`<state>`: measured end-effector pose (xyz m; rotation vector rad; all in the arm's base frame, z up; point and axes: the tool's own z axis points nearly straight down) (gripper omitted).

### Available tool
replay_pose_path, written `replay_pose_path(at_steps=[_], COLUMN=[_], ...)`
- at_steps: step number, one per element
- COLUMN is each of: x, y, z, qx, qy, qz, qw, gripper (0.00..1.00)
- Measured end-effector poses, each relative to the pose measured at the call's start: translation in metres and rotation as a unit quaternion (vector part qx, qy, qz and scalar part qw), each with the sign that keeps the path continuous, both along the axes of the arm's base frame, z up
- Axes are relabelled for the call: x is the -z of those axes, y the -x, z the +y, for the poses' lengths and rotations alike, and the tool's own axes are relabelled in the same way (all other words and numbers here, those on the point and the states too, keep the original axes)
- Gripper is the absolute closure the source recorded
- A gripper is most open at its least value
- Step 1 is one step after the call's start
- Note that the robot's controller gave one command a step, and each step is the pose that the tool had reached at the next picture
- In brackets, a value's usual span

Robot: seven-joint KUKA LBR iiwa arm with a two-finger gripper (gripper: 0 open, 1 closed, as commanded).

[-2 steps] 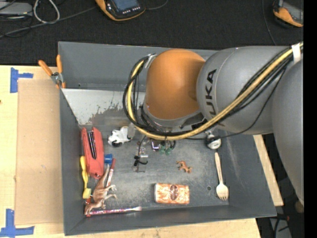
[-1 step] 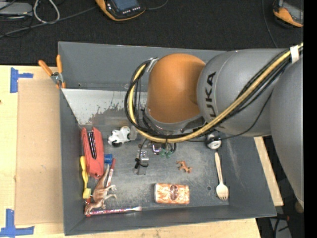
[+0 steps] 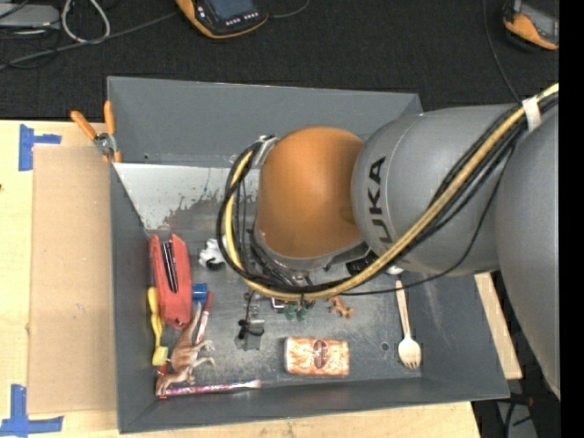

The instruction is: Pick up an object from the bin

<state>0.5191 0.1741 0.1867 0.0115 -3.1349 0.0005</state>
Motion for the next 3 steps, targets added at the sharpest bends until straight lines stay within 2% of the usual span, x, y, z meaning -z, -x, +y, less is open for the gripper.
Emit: replay_pose_path(at_steps=[1, 2, 3], x=[0.038, 0.080, 0.102], y=[-0.009, 0.035, 0.042], z=[-0.060, -0.085, -0.105], qx=[0.076, 0.034, -0.012], qy=[0.001, -0.002, -0.001], qz=[-0.0002, -0.0013, -0.0028], qw=[0.9971, 0.9994, 0.9999], gripper=[0.00, 0.00, 0.00])
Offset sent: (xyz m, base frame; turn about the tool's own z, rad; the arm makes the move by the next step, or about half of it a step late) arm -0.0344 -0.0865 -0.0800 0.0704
